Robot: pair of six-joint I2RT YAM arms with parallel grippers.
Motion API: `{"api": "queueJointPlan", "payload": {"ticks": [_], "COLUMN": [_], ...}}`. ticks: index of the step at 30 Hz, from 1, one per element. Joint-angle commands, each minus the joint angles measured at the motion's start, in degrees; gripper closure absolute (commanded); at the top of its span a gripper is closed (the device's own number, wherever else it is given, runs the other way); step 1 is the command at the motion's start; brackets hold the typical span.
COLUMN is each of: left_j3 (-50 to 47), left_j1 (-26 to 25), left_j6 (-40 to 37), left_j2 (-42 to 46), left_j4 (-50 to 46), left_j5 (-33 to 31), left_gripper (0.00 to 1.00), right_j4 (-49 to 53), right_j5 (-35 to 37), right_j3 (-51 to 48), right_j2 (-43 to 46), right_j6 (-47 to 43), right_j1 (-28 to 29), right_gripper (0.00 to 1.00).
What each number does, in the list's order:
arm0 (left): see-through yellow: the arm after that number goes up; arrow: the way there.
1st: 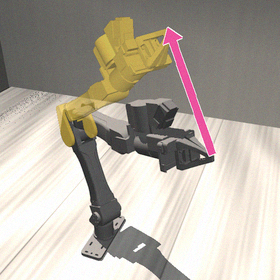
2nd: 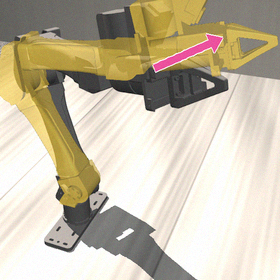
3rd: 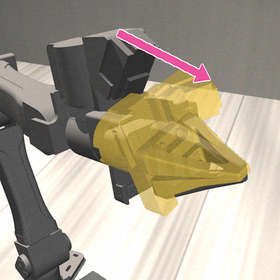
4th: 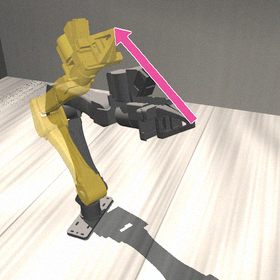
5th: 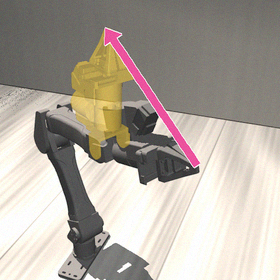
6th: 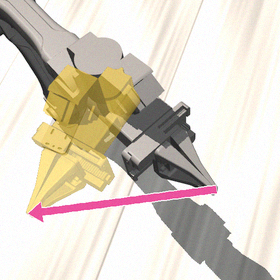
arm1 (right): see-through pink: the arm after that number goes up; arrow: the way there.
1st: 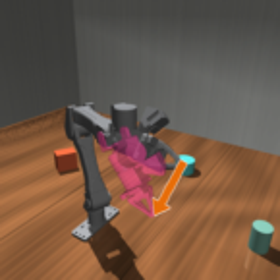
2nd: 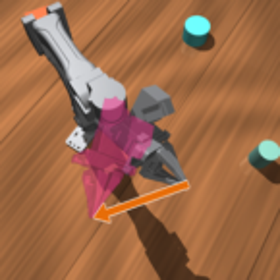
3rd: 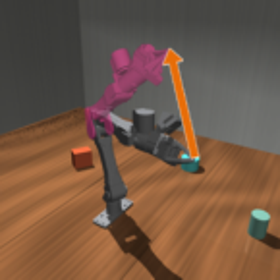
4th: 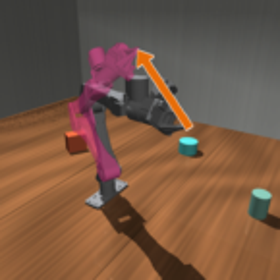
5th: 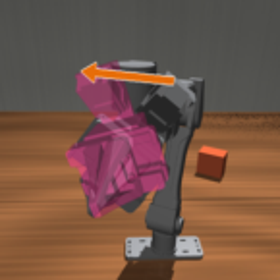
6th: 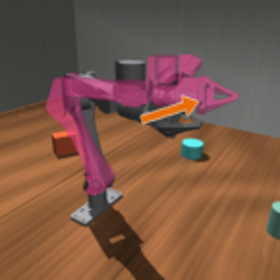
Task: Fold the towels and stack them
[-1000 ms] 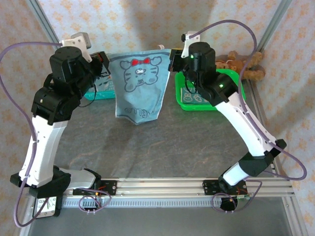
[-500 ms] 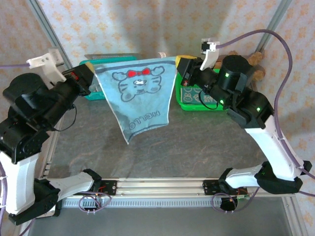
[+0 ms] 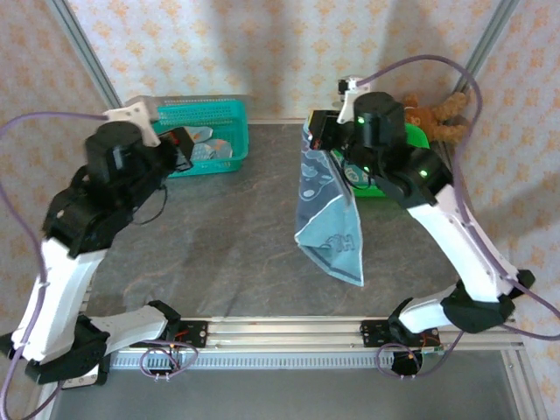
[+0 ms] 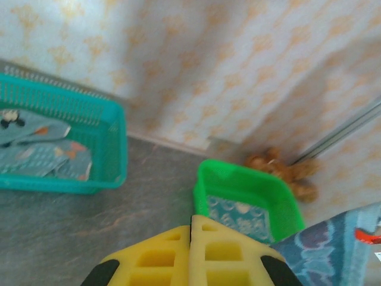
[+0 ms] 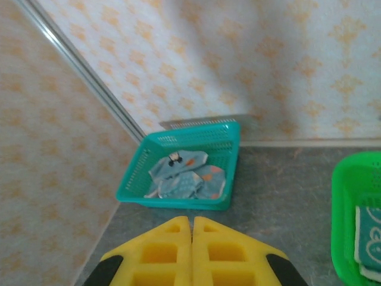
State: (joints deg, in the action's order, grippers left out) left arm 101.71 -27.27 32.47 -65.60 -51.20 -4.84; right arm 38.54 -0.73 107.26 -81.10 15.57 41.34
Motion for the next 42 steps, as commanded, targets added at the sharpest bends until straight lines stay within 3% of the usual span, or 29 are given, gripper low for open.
{"api": "queueJointPlan", "payload": {"ticks": [1,3,5,16,26,32,42], "left_j3": [-5.33,-9.52,-13.57,-28.45,-45.0,-45.32,-42.46], "left_j1": [2.27,4.0,5.29,8.64,8.67,8.7,8.55], "left_j6": [-1.42,-0.59,0.2,-1.52,2.35,4.64,8.51], "left_j2": [-1.97,-2.07,-1.97,-1.71,-6.72,-14.93,-26.2], "left_j4": [2.78,5.06,7.29,10.71,24.82,28.26,32.27], "left_j5": [2.05,4.43,6.79,10.22,16.15,18.04,18.59], "left_gripper": [0.98,0.81,0.71,0.53,0.49,0.5,0.53], "right_j4": [-2.1,-2.47,-2.94,-1.08,-1.46,-0.03,-3.24], "right_j5": [-2.21,-2.84,-3.63,-6.35,-2.58,-2.34,-0.34], "right_j3": [-1.57,-2.04,-2.45,-1.59,0.66,-2.38,-17.43], "right_j2": [-3.06,-4.83,-6.34,-19.51,-27.87,-30.69,-23.19], "right_j6": [2.12,3.07,4.3,10.24,10.58,11.15,11.61], "right_j1": [-0.64,-0.67,-0.65,-0.65,-4.42,-7.06,-7.14], "right_gripper": [1.0,1.0,1.0,1.0,1.0,1.0,1.0]}}
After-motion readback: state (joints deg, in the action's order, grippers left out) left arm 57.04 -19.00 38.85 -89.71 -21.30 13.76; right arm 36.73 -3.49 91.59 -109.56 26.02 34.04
